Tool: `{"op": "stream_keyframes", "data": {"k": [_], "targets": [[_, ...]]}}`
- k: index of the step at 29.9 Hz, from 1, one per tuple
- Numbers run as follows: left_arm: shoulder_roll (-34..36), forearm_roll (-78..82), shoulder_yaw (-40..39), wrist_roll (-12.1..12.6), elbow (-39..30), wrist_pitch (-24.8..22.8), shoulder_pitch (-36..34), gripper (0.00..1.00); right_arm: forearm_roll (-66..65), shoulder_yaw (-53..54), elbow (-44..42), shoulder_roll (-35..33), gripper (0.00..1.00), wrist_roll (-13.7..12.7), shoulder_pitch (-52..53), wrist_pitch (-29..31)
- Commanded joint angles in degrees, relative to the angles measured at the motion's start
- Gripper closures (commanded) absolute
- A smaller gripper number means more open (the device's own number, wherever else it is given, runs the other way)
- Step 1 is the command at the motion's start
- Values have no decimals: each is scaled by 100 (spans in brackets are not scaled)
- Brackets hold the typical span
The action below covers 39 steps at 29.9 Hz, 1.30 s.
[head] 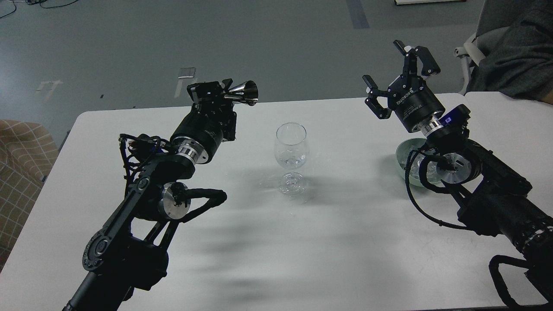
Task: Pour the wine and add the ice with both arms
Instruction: 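Turn the jigger upright and bring it back with the left gripper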
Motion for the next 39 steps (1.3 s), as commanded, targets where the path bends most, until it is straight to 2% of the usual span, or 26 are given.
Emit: {"op": "stream_keyframes", "data": {"k": [1,5,9,13,21,25,28,33,39], "targets": [[-45,-1204,-564,100,-3,8,158,99,-1,-1,0,-1,0,0,-8,0],[-247,-2364,-1231,109,-12,-10,588,98,-1,-1,0,-1,0,0,-8,0],[-309,-2578,-1663,170,-12,-36,957,97,-1,-1,0,-1,0,0,-8,0],[-309,-2578,-2085,267,-3,-115,1432,91,-1,-10,0,8,0,0,-43,0],[-309,-2587,-2235,223,67,-150,1529,82,-1,-10,0,16,0,0,-52,0],[-309,-2587,-2349,258,224,-291,1547,68,-1,-10,0,34,0,0,-52,0],[-309,-2587,-2367,258,374,-352,1590,63,-1,-10,0,60,0,0,-52,0],[-309,-2578,-2376,267,611,-598,1643,58,-1,-10,0,52,0,0,-52,0],[-309,-2569,-2402,267,647,-607,1661,56,-10,-10,0,52,0,0,-52,0]]}}
